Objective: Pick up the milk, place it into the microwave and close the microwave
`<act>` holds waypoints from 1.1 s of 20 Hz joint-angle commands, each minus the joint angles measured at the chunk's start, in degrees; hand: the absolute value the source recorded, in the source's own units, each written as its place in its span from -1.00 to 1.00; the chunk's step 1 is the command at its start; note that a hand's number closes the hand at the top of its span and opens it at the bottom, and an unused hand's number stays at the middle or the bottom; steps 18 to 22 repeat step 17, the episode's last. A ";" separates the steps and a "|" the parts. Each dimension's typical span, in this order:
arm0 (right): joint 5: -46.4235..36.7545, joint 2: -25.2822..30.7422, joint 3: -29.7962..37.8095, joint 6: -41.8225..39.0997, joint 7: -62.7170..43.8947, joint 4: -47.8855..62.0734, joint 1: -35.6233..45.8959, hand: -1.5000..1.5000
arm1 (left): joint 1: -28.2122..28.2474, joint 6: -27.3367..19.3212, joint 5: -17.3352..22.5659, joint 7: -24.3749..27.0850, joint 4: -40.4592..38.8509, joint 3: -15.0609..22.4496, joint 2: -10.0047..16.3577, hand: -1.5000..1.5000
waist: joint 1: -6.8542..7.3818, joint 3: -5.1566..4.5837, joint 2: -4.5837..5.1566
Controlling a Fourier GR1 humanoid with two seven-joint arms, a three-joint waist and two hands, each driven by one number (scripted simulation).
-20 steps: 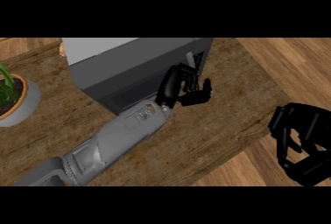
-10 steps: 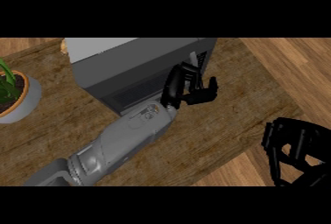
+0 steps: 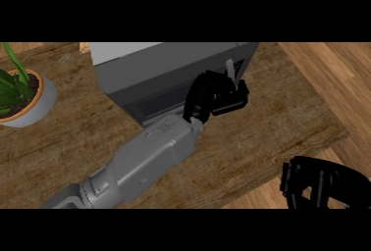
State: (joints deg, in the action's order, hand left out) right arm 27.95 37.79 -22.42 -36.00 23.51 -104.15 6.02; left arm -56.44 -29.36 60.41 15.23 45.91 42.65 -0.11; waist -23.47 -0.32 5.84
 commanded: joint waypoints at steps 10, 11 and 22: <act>-2.96 -3.80 -4.90 5.76 -0.73 -7.39 -8.20 1.00 | 5.18 11.58 7.61 4.33 -8.07 -3.68 1.39 1.00 | 4.76 -0.19 -0.37; -3.34 -4.35 -5.24 6.66 -1.05 -8.50 -8.33 1.00 | 5.09 12.72 7.98 3.97 -8.33 -3.33 1.36 1.00 | 5.05 -0.24 -0.59; -6.35 -5.63 -7.68 9.44 -1.76 -12.47 -11.10 1.00 | 5.94 17.05 9.20 5.86 -10.40 -2.23 1.68 1.00 | 5.97 -0.21 -0.86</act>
